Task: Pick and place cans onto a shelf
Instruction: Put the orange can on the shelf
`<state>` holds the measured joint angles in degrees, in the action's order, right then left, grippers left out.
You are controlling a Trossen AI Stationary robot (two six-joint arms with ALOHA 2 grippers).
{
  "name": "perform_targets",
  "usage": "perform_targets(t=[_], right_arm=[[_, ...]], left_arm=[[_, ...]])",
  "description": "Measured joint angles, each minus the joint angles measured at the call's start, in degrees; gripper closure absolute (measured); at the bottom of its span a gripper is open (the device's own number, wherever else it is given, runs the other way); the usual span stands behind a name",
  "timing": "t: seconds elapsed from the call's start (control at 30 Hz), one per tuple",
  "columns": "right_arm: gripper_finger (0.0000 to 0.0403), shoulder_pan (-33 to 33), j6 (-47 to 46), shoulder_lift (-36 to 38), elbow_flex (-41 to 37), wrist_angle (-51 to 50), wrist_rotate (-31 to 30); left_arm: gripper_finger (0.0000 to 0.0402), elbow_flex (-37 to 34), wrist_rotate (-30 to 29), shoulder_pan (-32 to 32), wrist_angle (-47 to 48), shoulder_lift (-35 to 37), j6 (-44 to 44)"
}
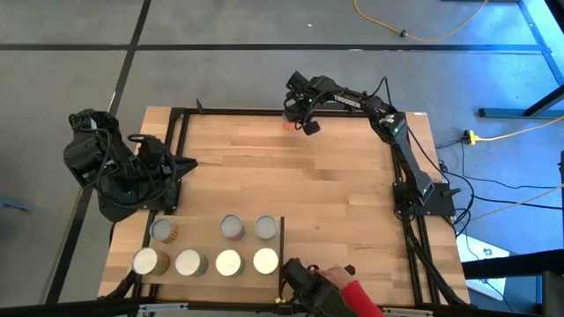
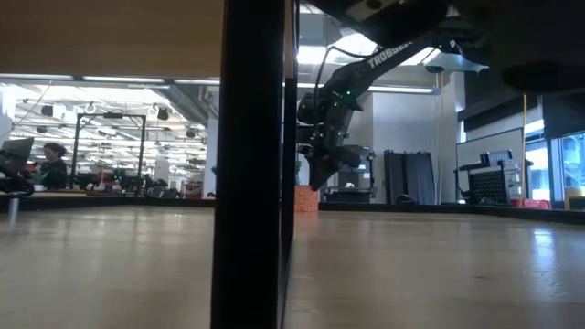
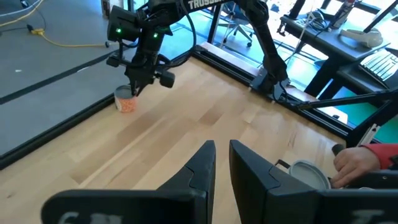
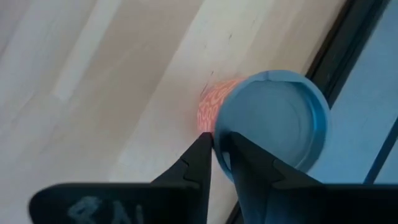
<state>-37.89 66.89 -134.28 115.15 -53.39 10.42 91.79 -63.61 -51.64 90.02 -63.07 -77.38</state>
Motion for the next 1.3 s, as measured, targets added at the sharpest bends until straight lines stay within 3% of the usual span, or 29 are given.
perform_targets(t=[0.2,0.6,0.87,1.1,1.3], right_arm=[[0.0391,0.24,-7.87,0.07,0.0,-0.25,-1.27],[0.0399,3.18,-8.52,4.99,-0.43,-10.92,-1.65],[0.0399,5.3,-16.29,12.68,-0.33,-15.57,-1.41],[0.0399,9.98,-30.26,20.03,1.11,-14.93,-1.6],[0.0399,17.19,-38.2,20.59,9.53,-17.63,-9.49]], left_arm=[[0.0363,0.0,0.0,0.0,0.0,0.0,0.0],[0.0362,0.0,0.02,0.0,0.0,-0.02,0.11],[0.0362,0.0,0.02,0.0,0.0,-0.02,2.6],[0.0362,0.0,0.02,0.0,0.0,-0.02,4.36],[0.0362,0.0,0.11,0.0,0.0,0.11,8.43]])
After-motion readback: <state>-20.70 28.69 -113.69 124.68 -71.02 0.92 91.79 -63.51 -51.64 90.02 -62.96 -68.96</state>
